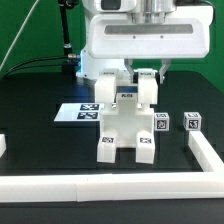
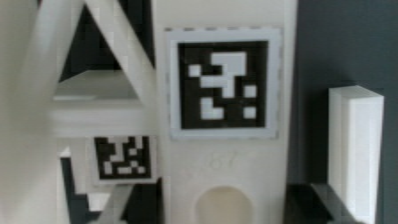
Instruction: Assemble chair
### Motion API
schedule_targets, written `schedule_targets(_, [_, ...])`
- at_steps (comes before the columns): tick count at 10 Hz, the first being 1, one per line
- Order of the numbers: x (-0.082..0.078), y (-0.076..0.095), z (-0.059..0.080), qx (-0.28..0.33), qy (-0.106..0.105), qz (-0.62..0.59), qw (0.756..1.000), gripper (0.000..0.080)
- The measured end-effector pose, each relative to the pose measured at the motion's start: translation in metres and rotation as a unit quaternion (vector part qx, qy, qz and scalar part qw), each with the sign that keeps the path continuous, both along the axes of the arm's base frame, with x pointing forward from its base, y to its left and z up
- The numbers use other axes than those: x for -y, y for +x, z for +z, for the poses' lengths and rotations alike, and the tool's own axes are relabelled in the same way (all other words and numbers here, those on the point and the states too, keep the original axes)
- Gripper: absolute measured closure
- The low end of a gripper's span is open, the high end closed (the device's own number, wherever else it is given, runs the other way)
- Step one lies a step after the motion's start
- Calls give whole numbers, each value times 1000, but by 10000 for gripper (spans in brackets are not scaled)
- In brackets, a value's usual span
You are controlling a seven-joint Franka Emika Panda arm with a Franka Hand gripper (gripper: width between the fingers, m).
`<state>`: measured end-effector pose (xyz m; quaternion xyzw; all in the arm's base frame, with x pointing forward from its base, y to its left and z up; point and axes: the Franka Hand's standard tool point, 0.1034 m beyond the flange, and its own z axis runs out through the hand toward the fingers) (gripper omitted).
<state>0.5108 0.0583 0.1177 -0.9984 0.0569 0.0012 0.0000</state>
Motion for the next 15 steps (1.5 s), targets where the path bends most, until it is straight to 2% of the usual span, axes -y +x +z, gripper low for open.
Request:
schedule_targets(6, [0, 0, -20, -10, -8, 2, 1000, 515])
schedule_targets(9, [1, 6, -20, -1, -9, 3, 1000, 515])
schedule_targets(10, [1, 7, -20, 0, -9, 4, 1000, 460])
schedule_targets(11, [1, 8, -20, 0, -9, 5, 1000, 312])
schedule_targets(12, [5, 9, -20, 1, -9, 15, 1000, 312])
schedule_targets(13, [16, 11, -21, 0, -5, 21, 1000, 188])
schedule_targets(14, [21, 14, -21, 2, -5, 22, 1000, 188])
schedule_targets(15, [19, 14, -21, 1, -4, 23, 1000, 157])
